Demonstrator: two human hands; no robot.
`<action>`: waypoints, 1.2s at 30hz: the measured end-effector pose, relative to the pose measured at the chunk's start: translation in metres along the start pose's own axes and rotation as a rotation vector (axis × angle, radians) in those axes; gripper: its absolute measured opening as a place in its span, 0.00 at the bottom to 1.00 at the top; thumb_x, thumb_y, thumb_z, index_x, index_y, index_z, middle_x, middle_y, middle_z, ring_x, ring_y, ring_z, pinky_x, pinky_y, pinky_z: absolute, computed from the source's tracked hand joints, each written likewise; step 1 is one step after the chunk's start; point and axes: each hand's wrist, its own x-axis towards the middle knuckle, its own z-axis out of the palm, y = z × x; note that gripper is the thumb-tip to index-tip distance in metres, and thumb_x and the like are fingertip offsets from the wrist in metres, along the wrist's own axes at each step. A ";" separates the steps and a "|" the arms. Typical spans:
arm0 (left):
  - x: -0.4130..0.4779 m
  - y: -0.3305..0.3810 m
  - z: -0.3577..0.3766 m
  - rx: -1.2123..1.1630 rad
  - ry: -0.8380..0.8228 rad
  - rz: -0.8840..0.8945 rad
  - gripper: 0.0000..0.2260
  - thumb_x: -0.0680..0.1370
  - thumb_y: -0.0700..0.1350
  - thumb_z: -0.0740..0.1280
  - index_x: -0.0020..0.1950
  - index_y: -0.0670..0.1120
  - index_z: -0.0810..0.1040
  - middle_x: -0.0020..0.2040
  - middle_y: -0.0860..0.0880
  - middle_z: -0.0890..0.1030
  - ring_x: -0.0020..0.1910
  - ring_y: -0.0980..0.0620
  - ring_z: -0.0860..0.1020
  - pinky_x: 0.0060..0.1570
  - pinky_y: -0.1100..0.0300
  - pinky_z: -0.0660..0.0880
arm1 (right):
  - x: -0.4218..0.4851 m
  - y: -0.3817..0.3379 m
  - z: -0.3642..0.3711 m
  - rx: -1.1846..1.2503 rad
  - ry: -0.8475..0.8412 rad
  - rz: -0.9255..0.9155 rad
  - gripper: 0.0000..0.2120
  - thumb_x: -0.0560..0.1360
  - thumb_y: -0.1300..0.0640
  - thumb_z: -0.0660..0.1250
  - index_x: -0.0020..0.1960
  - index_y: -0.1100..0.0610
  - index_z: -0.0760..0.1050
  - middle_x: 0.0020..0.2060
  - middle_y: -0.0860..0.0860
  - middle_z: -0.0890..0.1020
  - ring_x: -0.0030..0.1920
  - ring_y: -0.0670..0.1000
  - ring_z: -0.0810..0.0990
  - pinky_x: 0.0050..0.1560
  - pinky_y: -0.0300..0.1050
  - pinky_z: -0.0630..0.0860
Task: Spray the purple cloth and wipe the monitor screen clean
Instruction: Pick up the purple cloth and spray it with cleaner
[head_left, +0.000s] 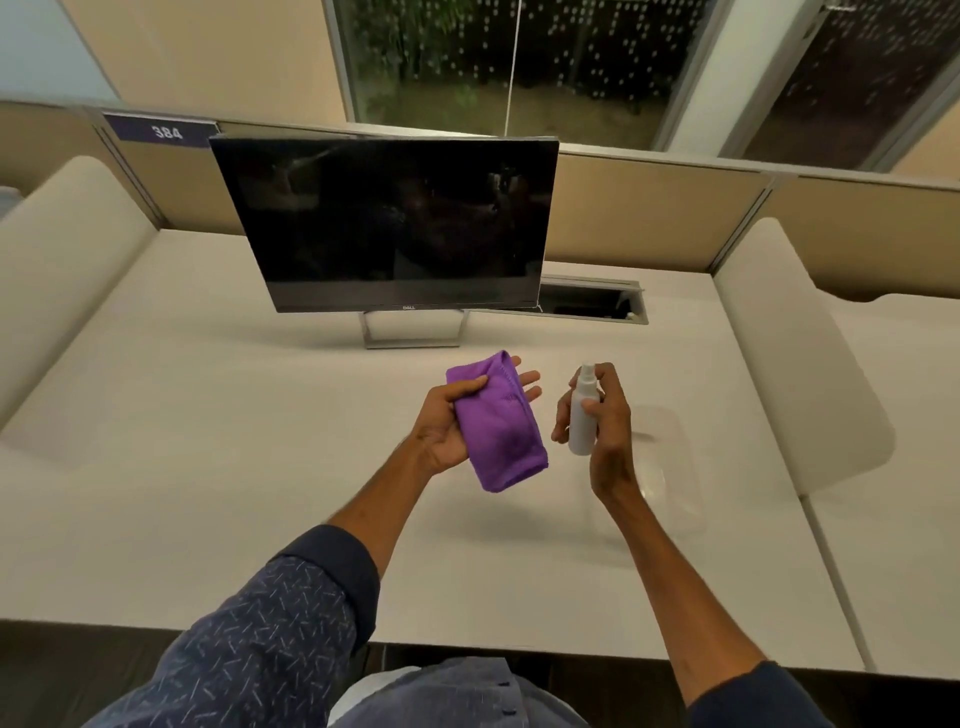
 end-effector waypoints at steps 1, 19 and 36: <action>-0.001 0.001 -0.002 0.005 0.007 0.007 0.21 0.87 0.44 0.58 0.80 0.42 0.71 0.77 0.38 0.77 0.74 0.36 0.79 0.74 0.42 0.75 | 0.001 0.002 0.002 -0.009 -0.006 0.002 0.09 0.74 0.50 0.62 0.51 0.53 0.72 0.36 0.53 0.78 0.31 0.47 0.78 0.32 0.41 0.79; 0.009 -0.011 -0.020 0.015 0.038 -0.037 0.16 0.87 0.51 0.61 0.66 0.45 0.83 0.64 0.41 0.87 0.57 0.39 0.88 0.61 0.44 0.83 | 0.011 0.016 0.031 -0.423 0.000 0.212 0.34 0.75 0.23 0.53 0.29 0.52 0.71 0.24 0.48 0.74 0.26 0.50 0.72 0.32 0.45 0.73; 0.030 -0.023 -0.022 0.008 0.063 -0.037 0.36 0.82 0.67 0.64 0.79 0.42 0.74 0.76 0.38 0.78 0.81 0.34 0.70 0.80 0.38 0.66 | 0.008 0.020 0.046 -1.006 0.015 0.168 0.38 0.80 0.25 0.47 0.54 0.55 0.81 0.49 0.54 0.84 0.50 0.56 0.84 0.54 0.52 0.78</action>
